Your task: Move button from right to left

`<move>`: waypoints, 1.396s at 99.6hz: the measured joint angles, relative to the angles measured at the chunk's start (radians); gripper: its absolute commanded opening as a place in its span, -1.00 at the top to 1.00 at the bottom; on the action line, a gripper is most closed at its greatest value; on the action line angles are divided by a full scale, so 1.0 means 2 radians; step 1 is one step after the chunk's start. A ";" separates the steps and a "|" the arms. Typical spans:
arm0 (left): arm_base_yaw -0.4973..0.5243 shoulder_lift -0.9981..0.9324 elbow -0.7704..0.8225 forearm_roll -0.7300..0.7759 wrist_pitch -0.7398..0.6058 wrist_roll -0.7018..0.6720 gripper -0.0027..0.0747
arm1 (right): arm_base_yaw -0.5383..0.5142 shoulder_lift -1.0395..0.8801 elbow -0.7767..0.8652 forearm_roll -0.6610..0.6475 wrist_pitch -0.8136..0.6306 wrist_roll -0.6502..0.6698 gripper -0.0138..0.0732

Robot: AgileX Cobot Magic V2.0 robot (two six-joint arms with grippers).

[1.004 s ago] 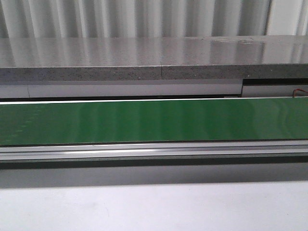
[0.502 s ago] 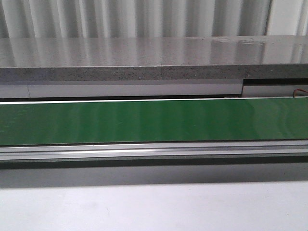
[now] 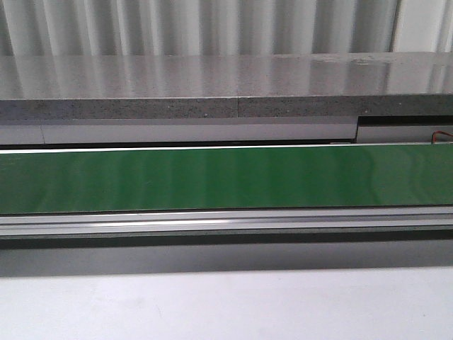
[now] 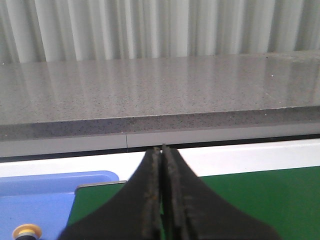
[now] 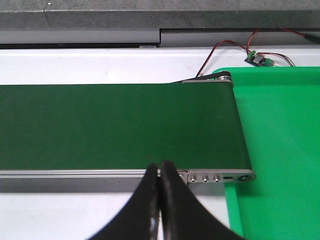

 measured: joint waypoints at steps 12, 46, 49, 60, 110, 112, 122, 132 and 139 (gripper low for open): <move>0.000 -0.049 0.031 0.004 0.000 -0.002 0.98 | 0.000 0.000 0.000 0.000 0.000 0.000 0.84; 0.000 -0.140 0.094 0.020 0.010 -0.003 0.98 | 0.000 0.000 0.000 0.000 0.000 0.000 0.84; 0.000 -0.140 0.099 0.022 0.011 -0.003 0.98 | 0.000 0.000 0.000 0.000 0.000 0.000 0.84; 0.009 -0.140 0.101 0.024 0.014 -0.003 0.98 | 0.000 0.000 0.000 0.000 0.000 0.000 0.84; 0.025 -0.140 0.103 0.024 0.000 -0.005 0.98 | 0.000 0.000 0.000 0.000 0.000 0.000 0.84; 0.025 -0.140 0.103 0.024 0.000 -0.005 0.98 | 0.000 0.000 0.000 0.000 0.000 0.000 0.84; 0.025 -0.140 0.103 0.024 0.000 -0.005 0.98 | 0.000 0.000 0.000 0.000 0.000 0.000 0.84; 0.025 -0.140 0.103 0.024 0.000 -0.005 0.98 | 0.000 0.000 0.000 0.000 0.000 0.000 0.84; 0.025 -0.140 0.103 0.024 0.000 -0.005 0.98 | 0.000 0.000 0.000 0.000 0.000 0.000 0.84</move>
